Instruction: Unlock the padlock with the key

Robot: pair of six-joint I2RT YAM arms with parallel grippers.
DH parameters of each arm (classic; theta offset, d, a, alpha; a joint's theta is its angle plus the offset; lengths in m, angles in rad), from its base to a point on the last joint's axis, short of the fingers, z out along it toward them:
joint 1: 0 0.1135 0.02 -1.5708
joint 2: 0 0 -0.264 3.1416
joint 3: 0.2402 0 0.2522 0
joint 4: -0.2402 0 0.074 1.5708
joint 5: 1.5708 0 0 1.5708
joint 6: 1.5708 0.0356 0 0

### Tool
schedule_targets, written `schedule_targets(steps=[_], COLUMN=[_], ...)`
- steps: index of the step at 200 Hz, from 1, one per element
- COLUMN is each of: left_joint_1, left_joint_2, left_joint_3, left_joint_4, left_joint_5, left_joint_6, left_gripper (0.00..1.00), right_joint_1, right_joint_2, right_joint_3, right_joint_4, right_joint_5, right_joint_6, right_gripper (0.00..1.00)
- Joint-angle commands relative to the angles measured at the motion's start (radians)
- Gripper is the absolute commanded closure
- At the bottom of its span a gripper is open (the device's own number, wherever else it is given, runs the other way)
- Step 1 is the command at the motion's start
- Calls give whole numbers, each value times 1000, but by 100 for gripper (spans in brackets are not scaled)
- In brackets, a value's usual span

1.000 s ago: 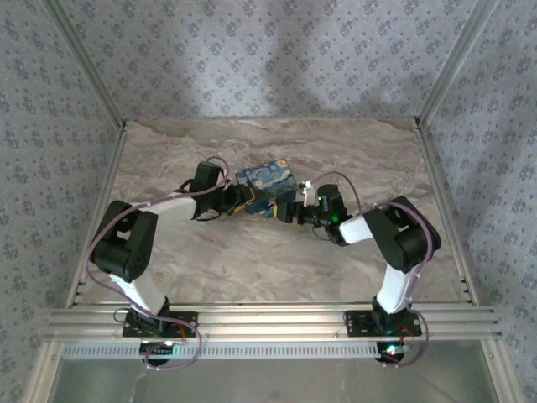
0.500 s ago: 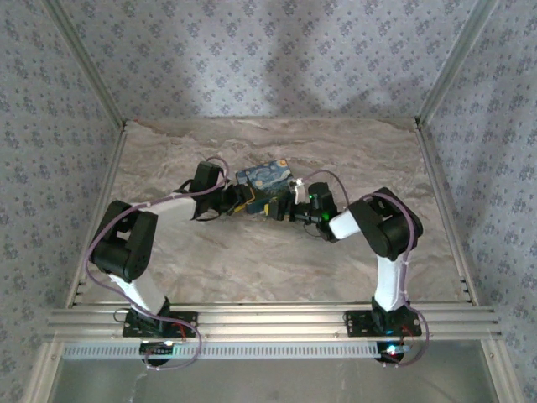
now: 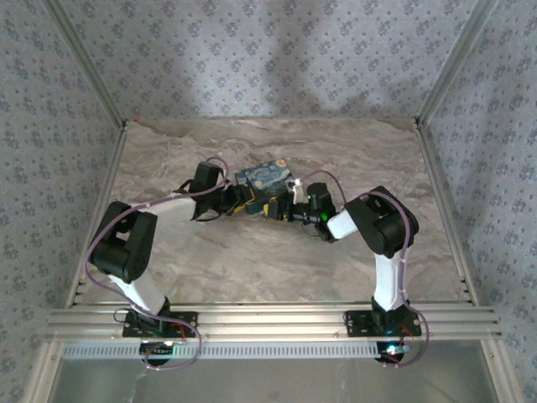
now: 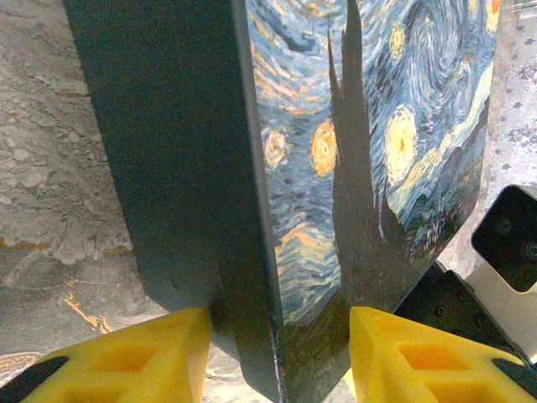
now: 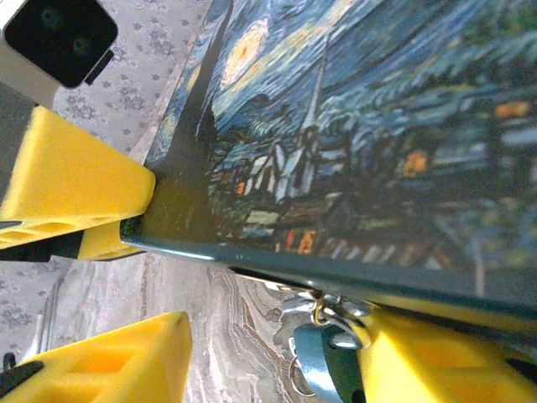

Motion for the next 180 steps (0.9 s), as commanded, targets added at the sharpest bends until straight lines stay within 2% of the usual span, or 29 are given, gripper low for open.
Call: schedule_targets(steps=[1,48,100,143,180], left_joint_1=[-7,-7,-7,-7,-7], left_joint_2=[-14,-15,-17,-22,-30], left_joint_3=[-26,-29,-30,-35,-46], left_joint_4=[-73,-72,-72,-72,-72], left_joint_5=[-26,-29,-30,-33,-41], left_joint_6=[-4,-5,-7,-8,-8], left_gripper=[54,54,54,54,54], right_joint_1=[5,1,-2,-6,-10], right_joint_2=[14,12,13,12,2], right_joint_3=[6,-8,-14,-21,-44], right_joint_4=[18,4,-19,-16,20], right_joint_5=[-11,-1,17,35,55], right_joint_6=[0,0,0,0,61], right_gripper=[50,61,82,92,99])
